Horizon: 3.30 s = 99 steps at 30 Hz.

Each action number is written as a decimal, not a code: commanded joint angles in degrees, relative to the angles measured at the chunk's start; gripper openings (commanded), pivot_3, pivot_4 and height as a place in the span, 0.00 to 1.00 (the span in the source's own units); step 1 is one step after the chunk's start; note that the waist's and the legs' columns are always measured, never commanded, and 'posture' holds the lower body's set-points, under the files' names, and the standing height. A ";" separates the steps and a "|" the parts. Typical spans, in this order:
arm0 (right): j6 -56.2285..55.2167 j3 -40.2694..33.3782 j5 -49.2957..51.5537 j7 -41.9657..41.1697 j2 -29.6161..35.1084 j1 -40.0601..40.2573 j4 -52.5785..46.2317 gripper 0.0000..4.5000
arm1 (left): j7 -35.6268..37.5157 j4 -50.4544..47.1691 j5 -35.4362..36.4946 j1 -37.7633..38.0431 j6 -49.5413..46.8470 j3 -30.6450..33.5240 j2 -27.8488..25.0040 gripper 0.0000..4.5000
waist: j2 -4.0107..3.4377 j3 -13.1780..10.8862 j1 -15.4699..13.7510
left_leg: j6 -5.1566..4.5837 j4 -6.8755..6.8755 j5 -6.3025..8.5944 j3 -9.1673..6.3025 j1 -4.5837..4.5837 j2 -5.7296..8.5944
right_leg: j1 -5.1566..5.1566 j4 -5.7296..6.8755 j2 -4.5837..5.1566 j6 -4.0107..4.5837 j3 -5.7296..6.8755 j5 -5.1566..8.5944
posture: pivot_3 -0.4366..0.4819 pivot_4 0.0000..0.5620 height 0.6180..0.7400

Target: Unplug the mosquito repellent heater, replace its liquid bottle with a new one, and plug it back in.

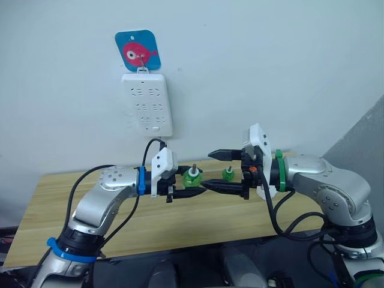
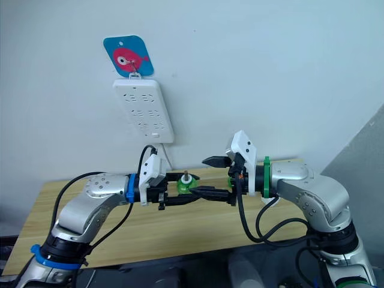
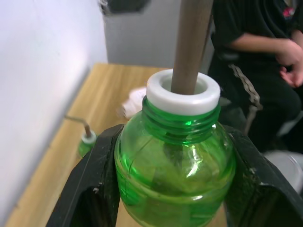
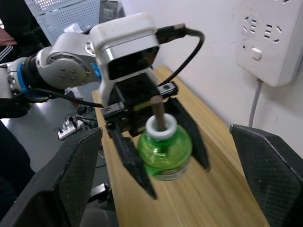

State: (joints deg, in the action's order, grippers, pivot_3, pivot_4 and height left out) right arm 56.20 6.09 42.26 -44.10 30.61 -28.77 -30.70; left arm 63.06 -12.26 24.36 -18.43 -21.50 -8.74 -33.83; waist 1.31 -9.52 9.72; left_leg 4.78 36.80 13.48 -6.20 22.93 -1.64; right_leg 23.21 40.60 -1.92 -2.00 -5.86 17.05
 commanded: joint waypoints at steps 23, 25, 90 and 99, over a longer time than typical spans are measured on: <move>-7.84 5.79 -4.70 -2.00 -4.75 -4.15 5.84 1.00 | 2.15 -2.03 6.52 -3.58 -4.50 1.60 1.14 0.52 | -0.01 1.34 0.13 | 0.00 0.03 0.00 -0.05 -0.01 0.00 | -0.02 0.04 0.00 0.00 0.04 0.00 | 0.31 0.07 1.00; -7.68 5.94 -4.67 -2.14 -4.78 -3.98 5.78 0.92 | 2.10 -1.89 6.42 -3.79 -4.50 1.68 1.25 0.52 | -0.01 1.36 0.14 | 0.00 0.03 0.00 -0.05 -0.01 0.00 | -0.02 0.05 0.00 0.00 0.04 0.00 | 0.31 0.08 1.00; -4.00 -21.65 44.47 45.05 -14.69 1.69 3.94 0.19 | -26.76 0.62 38.93 -9.19 -28.45 15.75 24.85 1.00 | -0.79 3.98 3.11 | -0.02 0.10 0.00 -0.07 -0.04 0.06 | -0.10 0.23 -0.04 0.01 0.03 0.00 | 0.22 0.04 1.00; -7.15 -18.16 53.53 49.90 -12.74 3.32 2.90 0.19 | -29.74 1.00 43.93 -10.66 -30.17 17.27 24.93 1.00 | -0.86 4.05 3.13 | -0.02 0.10 0.00 -0.05 -0.05 0.06 | -0.11 0.21 -0.05 0.01 0.02 0.01 | 0.22 0.04 1.00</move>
State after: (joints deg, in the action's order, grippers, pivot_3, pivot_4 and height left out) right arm 50.63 -11.92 93.67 5.40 17.31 -25.43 -25.75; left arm 33.60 -9.79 66.42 -28.09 -51.22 7.24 -8.43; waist 0.45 -5.48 12.86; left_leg 4.77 36.90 13.48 -6.25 22.89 -1.58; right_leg 23.10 40.81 -1.97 -1.99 -5.84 17.06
